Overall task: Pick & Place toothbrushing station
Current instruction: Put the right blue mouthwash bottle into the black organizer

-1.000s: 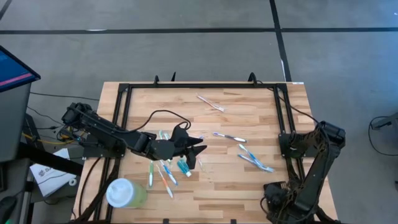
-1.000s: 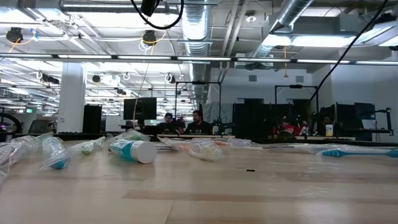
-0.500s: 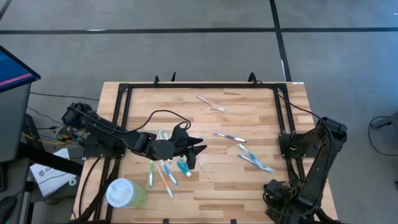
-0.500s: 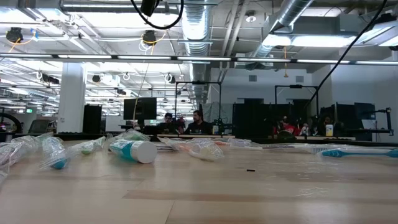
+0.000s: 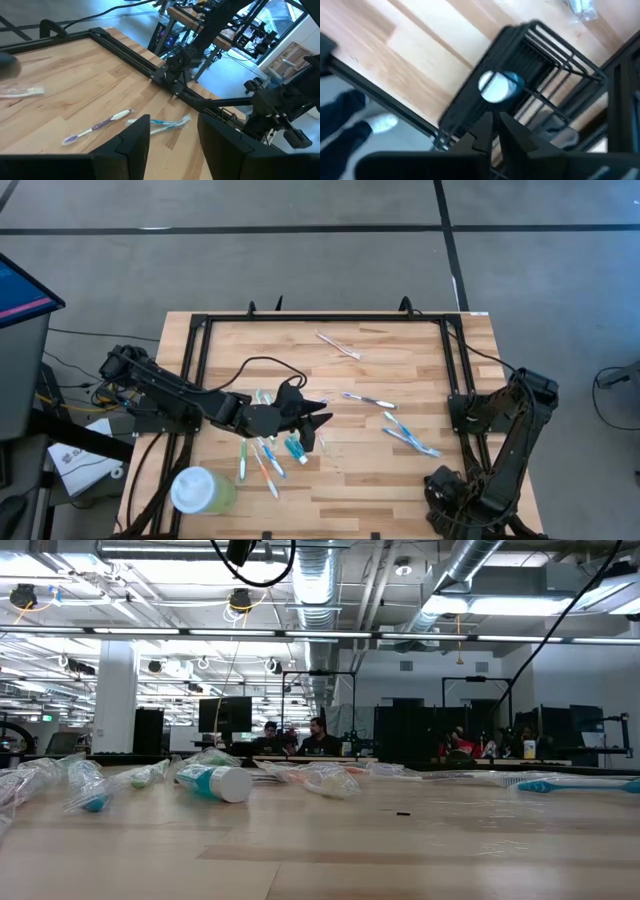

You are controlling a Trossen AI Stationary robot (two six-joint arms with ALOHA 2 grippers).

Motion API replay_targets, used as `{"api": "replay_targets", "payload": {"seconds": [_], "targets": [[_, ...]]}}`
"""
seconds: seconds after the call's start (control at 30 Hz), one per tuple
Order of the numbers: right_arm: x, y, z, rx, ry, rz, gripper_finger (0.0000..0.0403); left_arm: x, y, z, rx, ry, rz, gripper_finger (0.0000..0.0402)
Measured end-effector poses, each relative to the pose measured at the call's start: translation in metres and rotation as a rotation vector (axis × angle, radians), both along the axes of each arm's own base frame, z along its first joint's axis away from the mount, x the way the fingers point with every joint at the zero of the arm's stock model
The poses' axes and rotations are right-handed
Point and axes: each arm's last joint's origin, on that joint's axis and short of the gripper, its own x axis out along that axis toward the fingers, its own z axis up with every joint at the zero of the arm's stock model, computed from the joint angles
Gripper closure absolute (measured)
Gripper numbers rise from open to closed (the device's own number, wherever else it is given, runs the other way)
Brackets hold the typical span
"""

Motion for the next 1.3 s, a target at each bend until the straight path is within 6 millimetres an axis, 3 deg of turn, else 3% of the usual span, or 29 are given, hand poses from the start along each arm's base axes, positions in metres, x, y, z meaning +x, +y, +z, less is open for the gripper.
{"api": "replay_targets", "payload": {"seconds": [1.3], "targets": [[0.0054, -0.0025, -0.0081, -0.037, -0.027, -0.06, 0.0403, 0.0003, 0.0008, 0.0, 0.002, 0.001, 0.001, 0.0243]]}}
